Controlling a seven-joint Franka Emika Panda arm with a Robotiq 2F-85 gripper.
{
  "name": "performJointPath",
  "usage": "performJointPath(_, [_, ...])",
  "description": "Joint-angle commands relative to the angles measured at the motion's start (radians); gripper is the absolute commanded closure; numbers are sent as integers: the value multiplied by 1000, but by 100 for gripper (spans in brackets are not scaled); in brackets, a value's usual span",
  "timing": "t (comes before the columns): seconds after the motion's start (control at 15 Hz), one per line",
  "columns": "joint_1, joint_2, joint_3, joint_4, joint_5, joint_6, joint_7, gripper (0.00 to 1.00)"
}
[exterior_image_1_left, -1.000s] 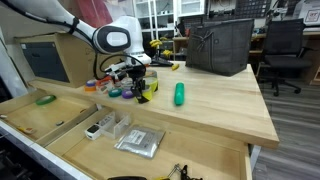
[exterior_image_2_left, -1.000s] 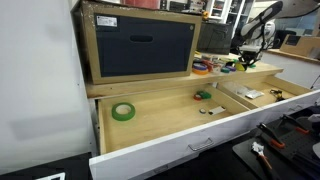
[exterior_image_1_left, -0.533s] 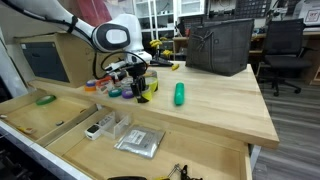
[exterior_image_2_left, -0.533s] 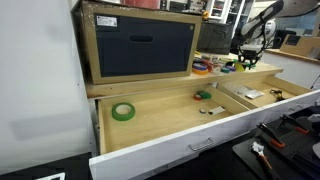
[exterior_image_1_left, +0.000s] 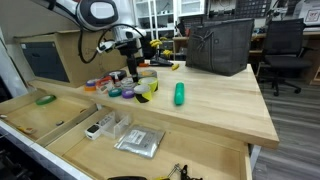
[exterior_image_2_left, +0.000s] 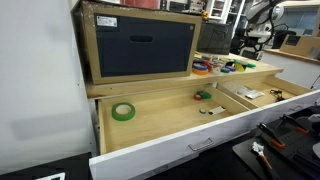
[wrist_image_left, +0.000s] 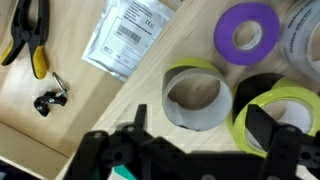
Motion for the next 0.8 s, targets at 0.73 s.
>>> performJointPath(0.73, [103, -311, 130, -408, -50, 41, -303, 0])
